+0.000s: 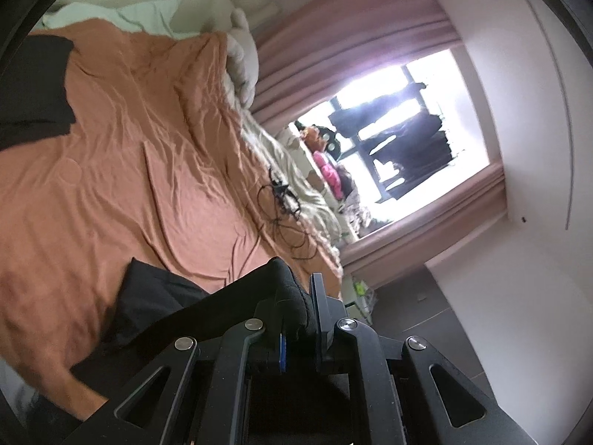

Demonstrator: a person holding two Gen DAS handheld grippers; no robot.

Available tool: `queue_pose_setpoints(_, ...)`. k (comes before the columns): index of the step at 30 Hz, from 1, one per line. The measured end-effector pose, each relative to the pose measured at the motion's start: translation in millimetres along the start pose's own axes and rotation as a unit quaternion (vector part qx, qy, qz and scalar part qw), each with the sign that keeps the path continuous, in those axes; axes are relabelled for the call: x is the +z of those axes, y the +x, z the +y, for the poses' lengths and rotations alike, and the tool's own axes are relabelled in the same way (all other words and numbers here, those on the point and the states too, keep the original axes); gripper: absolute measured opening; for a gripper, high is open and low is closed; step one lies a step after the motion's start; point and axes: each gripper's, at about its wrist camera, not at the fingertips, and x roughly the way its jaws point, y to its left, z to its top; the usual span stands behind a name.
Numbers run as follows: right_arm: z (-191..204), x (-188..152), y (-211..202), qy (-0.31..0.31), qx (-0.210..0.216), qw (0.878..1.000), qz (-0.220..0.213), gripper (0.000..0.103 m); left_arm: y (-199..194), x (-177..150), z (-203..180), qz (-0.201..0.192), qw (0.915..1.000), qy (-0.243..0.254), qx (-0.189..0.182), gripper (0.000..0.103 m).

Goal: Fold large clothes
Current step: 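Lift the hem with both grippers, fold it over toward the collar, release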

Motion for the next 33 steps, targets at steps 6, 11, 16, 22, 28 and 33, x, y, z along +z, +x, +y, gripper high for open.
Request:
queue_pose_setpoints(6, -30.5, 17.2, 41.0, 0.020, -0.034, 0.999, 0.011, 0.011, 63.8, 11.7, 23.5, 0.023, 0.9994, -0.014, 0.020, 0.010)
queue_pose_setpoints(11, -62.2, 22.4, 76.1, 0.038, -0.059, 0.997, 0.029, 0.011, 105.9, 10.6, 58.6, 0.040, 0.9974, -0.033, 0.049, 0.010)
queue_pose_setpoints(16, -90.9, 17.5, 107.7, 0.048, -0.078, 0.995, 0.046, 0.011, 137.5, 4.6, 102.7, 0.053, 0.9928, -0.056, 0.092, 0.010)
queue_pose_setpoints(22, -120.7, 18.6, 140.8, 0.061, -0.095, 0.992, 0.058, 0.011, 166.0, 5.2, 130.6, 0.060, 0.9900, -0.064, 0.111, 0.010)
queue_pose_setpoints(28, -125.3, 24.9, 166.9, 0.027, -0.118, 0.991, 0.056, 0.058, 196.7, 14.6, 133.2, 0.075, 0.9882, -0.048, 0.125, 0.021)
queue_pose_setpoints(33, -127.1, 26.3, 168.0, 0.017, -0.127, 0.990, 0.056, 0.081, 188.3, 20.3, 131.2, 0.044, 0.9900, -0.042, 0.127, 0.077)
